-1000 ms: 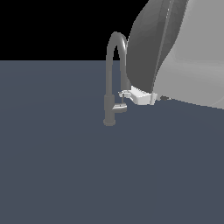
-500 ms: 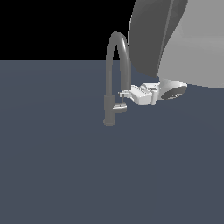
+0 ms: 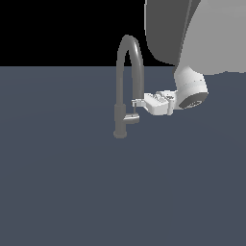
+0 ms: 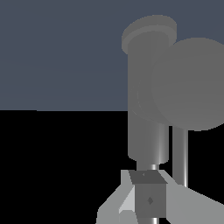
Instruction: Turn on the faucet by rotating a designated handle.
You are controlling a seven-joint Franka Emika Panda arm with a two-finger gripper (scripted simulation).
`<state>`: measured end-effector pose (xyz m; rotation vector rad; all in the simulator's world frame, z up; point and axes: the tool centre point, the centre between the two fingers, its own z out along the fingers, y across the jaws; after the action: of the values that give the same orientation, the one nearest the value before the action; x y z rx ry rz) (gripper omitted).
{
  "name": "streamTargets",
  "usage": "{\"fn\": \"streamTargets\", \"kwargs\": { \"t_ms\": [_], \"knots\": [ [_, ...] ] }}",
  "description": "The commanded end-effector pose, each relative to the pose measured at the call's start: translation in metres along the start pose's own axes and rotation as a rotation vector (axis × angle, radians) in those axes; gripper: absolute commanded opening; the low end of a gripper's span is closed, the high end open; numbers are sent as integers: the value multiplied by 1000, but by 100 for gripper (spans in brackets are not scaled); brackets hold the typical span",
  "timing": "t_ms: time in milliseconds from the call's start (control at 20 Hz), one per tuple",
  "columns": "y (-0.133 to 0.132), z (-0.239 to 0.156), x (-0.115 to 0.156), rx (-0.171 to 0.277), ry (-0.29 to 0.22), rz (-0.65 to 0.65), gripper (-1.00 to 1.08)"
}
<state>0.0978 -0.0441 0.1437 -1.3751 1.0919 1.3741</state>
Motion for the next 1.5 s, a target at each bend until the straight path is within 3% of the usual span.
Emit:
{"fn": "streamTargets", "kwargs": {
  "t_ms": [0,1450],
  "knots": [
    [3,0,-1,0,0,0,-100],
    [43,0,0,3,3,-6,-100]
  ]
}}
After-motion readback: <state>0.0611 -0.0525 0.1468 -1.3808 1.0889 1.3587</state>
